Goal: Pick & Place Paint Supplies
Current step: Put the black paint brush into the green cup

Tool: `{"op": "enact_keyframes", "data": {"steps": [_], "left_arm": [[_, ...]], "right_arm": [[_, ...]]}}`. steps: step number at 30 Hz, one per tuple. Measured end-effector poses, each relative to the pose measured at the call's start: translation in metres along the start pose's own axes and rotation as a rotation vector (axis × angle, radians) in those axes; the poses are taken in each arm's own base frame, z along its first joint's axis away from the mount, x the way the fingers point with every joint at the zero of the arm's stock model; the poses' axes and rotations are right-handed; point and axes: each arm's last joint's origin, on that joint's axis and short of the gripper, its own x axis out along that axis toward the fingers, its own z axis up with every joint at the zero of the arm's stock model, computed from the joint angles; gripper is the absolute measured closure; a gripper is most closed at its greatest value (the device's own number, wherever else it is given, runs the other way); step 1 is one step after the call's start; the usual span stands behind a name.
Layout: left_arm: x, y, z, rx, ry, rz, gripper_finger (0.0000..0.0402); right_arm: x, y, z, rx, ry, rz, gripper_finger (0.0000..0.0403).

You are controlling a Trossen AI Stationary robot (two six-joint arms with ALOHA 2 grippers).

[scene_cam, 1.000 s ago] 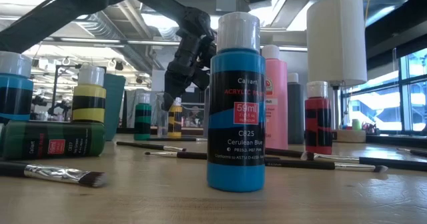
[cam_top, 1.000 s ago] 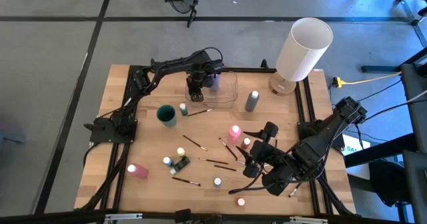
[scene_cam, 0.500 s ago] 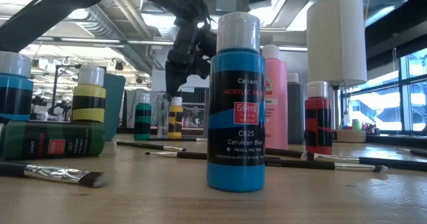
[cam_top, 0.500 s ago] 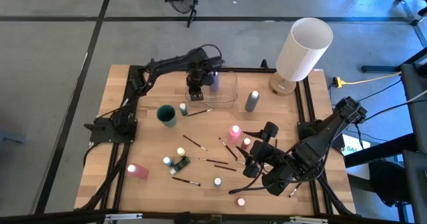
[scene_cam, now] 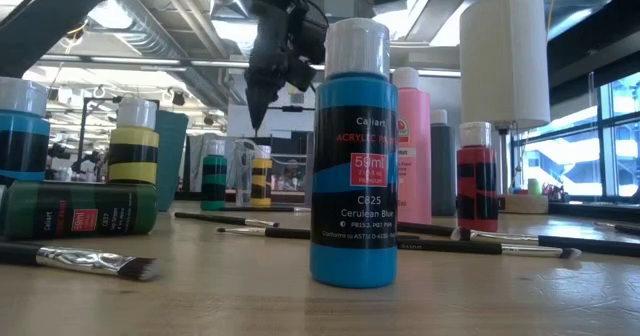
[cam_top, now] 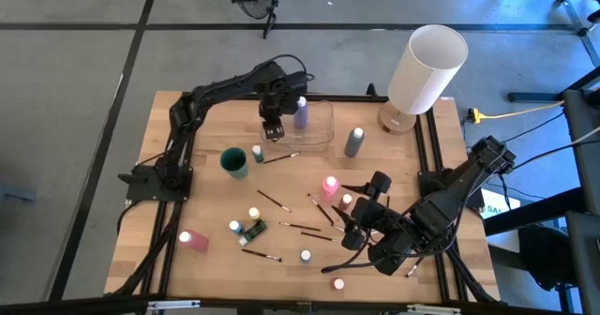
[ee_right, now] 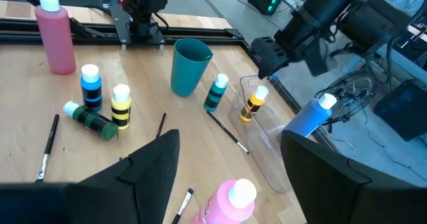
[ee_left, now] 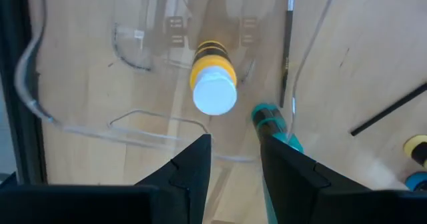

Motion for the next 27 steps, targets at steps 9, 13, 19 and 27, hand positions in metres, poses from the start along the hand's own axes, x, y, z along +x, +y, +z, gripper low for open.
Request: {"op": "enact_keyframes", "data": {"steps": [9,13,19,27], "left_arm": [[-0.056,-0.026,-0.035,0.049,-0.167,0.019,0.0274],[-0.084,-0.038,-0.059,0.072,-0.257,0.037,0.0274],[-0.114,-0.054,-0.090,-0.058,-0.369,0.023,0.0274],[-0.140,-0.077,-0.126,-0.056,-0.480,0.004,0.0274]], "right_arm": [[0.000,0.001,-0.001,-0.008,0.039,0.049,0.0139],[0.000,0.002,-0.002,-0.010,0.054,0.067,0.0139],[-0.001,0.003,-0.003,0.028,0.082,0.104,0.0139],[-0.002,0.009,-0.001,0.133,0.147,0.214,0.0139]]}}
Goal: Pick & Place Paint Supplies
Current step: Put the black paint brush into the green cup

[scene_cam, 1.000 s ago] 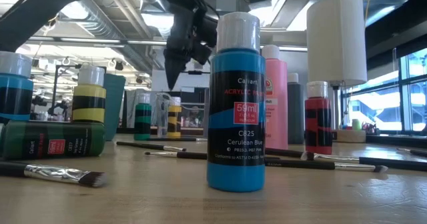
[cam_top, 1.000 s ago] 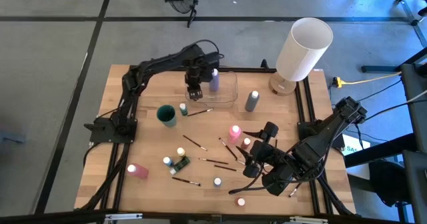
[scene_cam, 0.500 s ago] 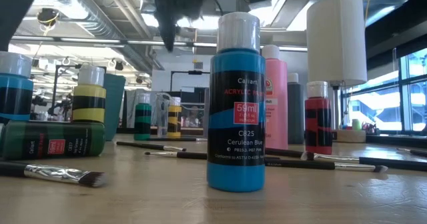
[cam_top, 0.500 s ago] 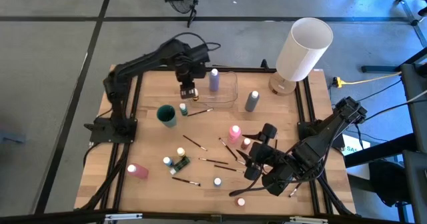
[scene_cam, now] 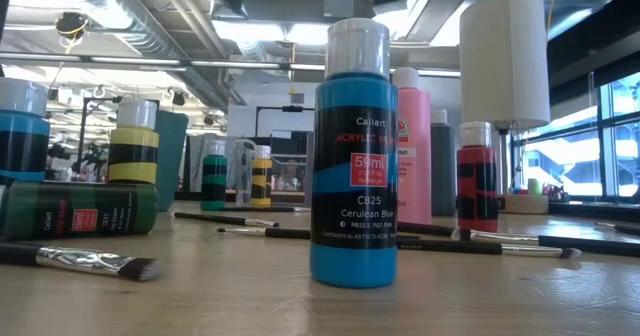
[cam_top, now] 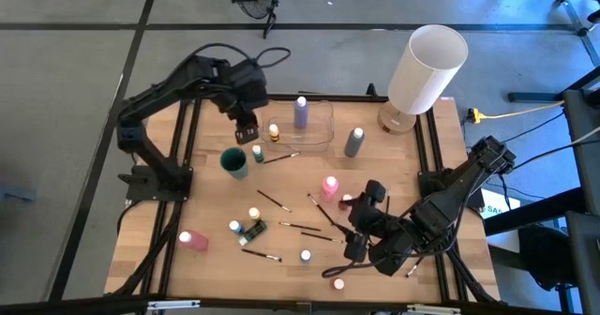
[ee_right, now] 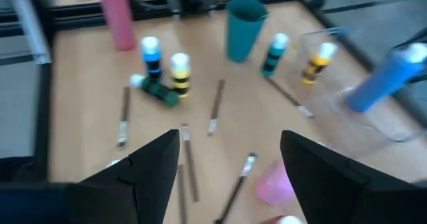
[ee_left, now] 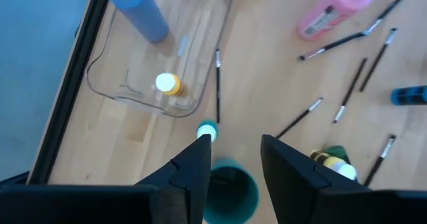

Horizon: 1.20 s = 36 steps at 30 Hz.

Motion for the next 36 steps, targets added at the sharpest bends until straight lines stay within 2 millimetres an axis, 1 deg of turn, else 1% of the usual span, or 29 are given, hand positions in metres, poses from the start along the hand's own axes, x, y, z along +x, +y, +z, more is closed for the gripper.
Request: {"op": "enact_keyframes", "data": {"steps": [5,11,14,18,25,29,32,36], "left_arm": [[-0.013,-0.015,-0.009,0.035,-0.036,-0.026,0.0274],[-0.024,-0.039,-0.013,0.105,-0.113,-0.077,0.0267],[-0.028,-0.053,-0.017,0.135,-0.135,-0.103,0.0257],[-0.036,-0.072,-0.026,0.178,-0.156,-0.122,0.0243],[-0.045,-0.113,-0.035,0.331,-0.243,-0.189,0.0205],[-0.041,-0.129,-0.037,0.378,-0.279,-0.206,0.0179],[-0.037,-0.134,-0.041,0.391,-0.257,-0.209,0.0163],[-0.025,-0.137,-0.043,0.402,-0.207,-0.236,0.0142]], "right_arm": [[-0.001,0.009,0.006,-0.004,-0.007,0.119,0.0139],[-0.001,0.018,0.011,-0.050,-0.001,0.266,0.0139],[0.002,0.022,0.009,-0.079,0.017,0.293,0.0139],[0.003,0.024,0.008,-0.066,0.026,0.315,0.0139],[0.003,0.025,0.008,-0.036,0.032,0.325,0.0139],[0.003,0.025,0.008,-0.038,0.034,0.323,0.0139],[0.003,0.025,0.008,-0.044,0.035,0.321,0.0139],[0.003,0.025,0.007,-0.052,0.039,0.318,0.0139]]}}
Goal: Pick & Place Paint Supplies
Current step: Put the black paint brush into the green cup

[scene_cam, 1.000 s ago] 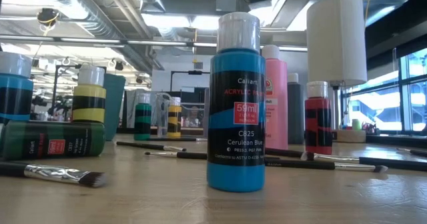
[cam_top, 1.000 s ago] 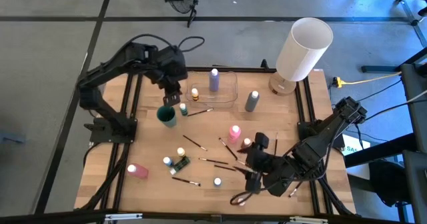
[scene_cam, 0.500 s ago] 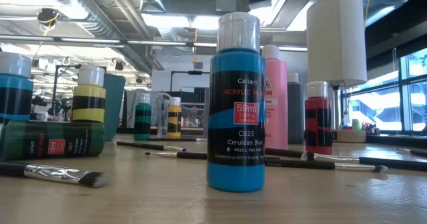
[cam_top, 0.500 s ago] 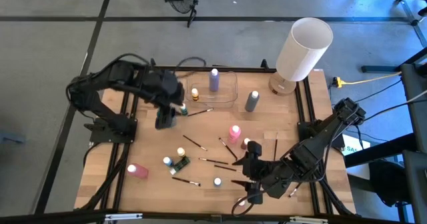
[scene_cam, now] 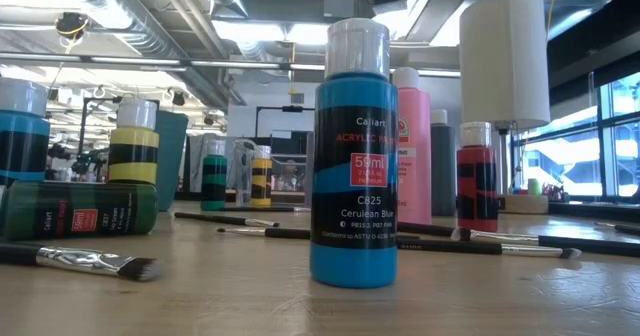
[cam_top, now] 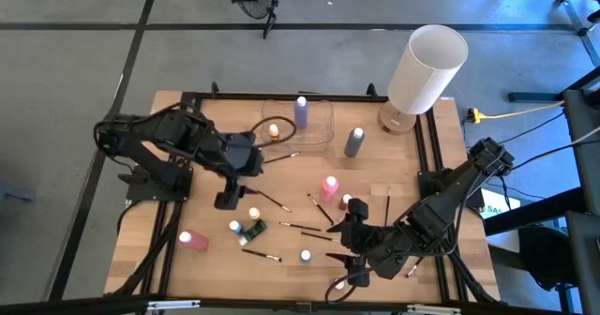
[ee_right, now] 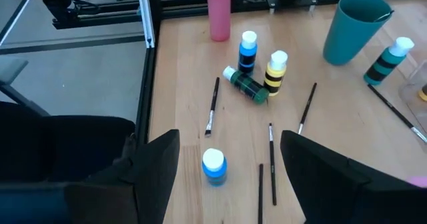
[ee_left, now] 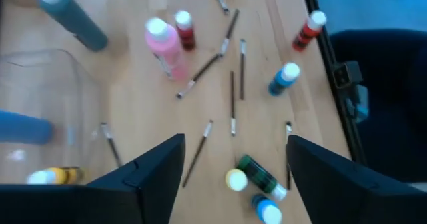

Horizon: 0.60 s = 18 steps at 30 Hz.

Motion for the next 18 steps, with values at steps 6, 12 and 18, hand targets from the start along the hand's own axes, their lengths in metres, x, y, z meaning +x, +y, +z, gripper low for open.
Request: {"op": "enact_keyframes", "data": {"steps": [6,12,18], "left_arm": [[0.025,-0.003,-0.009,-0.063,0.088,-0.047,0.0122],[0.039,-0.017,-0.019,-0.125,0.152,-0.034,0.0121],[0.033,-0.051,-0.023,-0.092,0.079,0.034,0.0120]], "right_arm": [[0.000,-0.001,0.000,-0.045,0.005,-0.005,0.0139],[0.004,-0.006,0.003,-0.004,0.005,-0.022,0.0139],[0.009,-0.009,0.004,-0.059,0.043,0.019,0.0139]]}}
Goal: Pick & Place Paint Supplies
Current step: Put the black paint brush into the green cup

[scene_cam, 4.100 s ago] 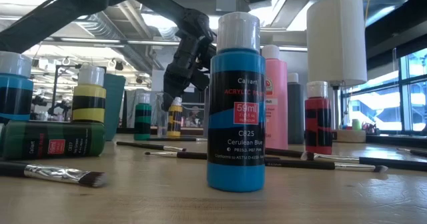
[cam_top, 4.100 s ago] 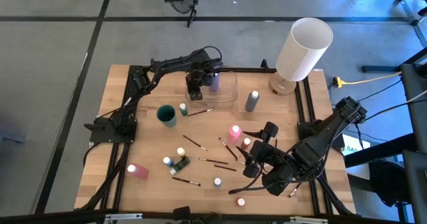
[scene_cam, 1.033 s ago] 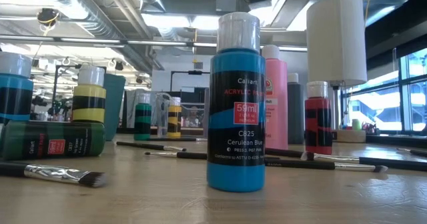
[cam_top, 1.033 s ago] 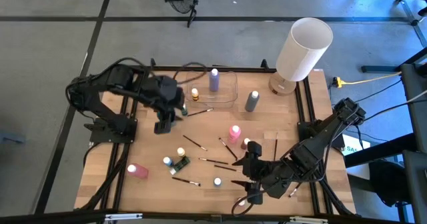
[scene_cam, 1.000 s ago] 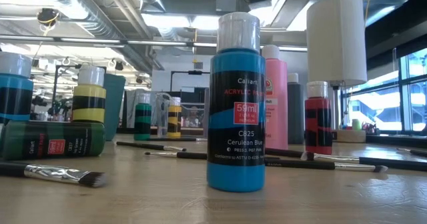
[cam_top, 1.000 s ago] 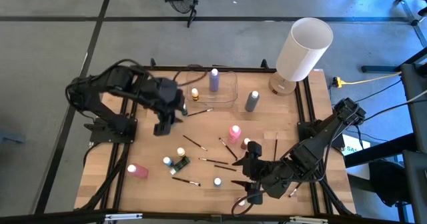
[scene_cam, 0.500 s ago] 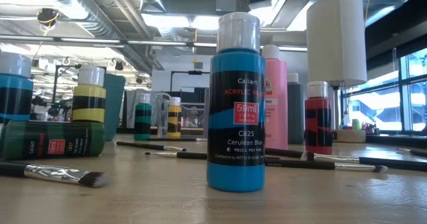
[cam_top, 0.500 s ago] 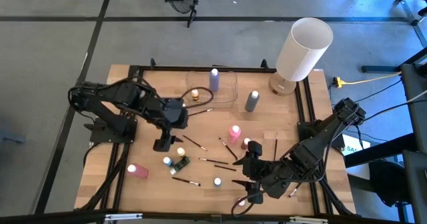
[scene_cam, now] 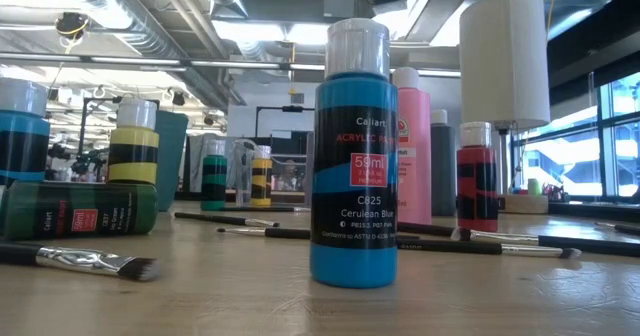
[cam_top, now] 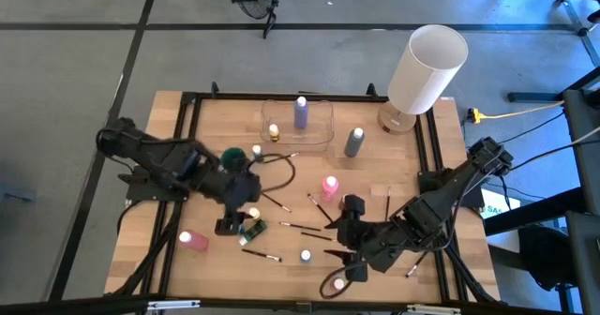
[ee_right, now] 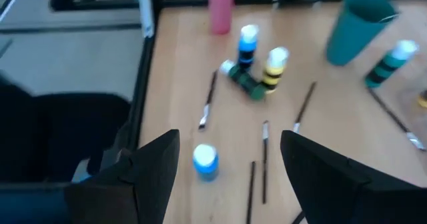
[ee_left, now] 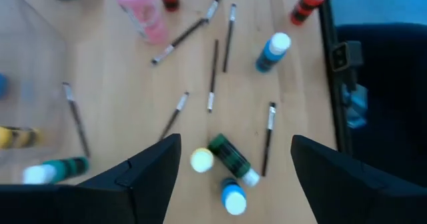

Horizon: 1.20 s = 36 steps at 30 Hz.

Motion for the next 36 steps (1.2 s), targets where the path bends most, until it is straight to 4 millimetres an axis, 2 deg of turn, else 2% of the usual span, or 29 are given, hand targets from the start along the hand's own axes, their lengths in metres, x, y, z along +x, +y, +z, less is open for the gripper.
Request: {"op": "enact_keyframes", "data": {"steps": [5,8,15,23,30,36], "left_arm": [[-0.011,-0.037,-0.018,0.073,-0.137,0.177,0.0120],[-0.012,-0.060,-0.036,0.118,-0.215,0.253,0.0120],[-0.009,-0.093,-0.073,0.097,-0.260,0.228,0.0121],[0.003,-0.102,-0.092,0.091,-0.311,0.272,0.0121],[0.022,-0.106,-0.100,0.075,-0.322,0.265,0.0121],[0.036,-0.109,-0.106,0.067,-0.328,0.256,0.0121]], "right_arm": [[0.018,0.003,-0.005,-0.081,0.063,0.036,0.0139],[0.021,0.006,-0.008,-0.069,0.092,0.068,0.0139],[0.014,0.001,-0.013,0.014,0.239,0.068,0.0139],[0.001,-0.019,-0.036,0.120,0.538,-0.133,0.0139],[-0.002,-0.022,-0.040,0.122,0.574,-0.175,0.0139],[0.004,-0.023,-0.047,0.035,0.610,-0.173,0.0139]]}}
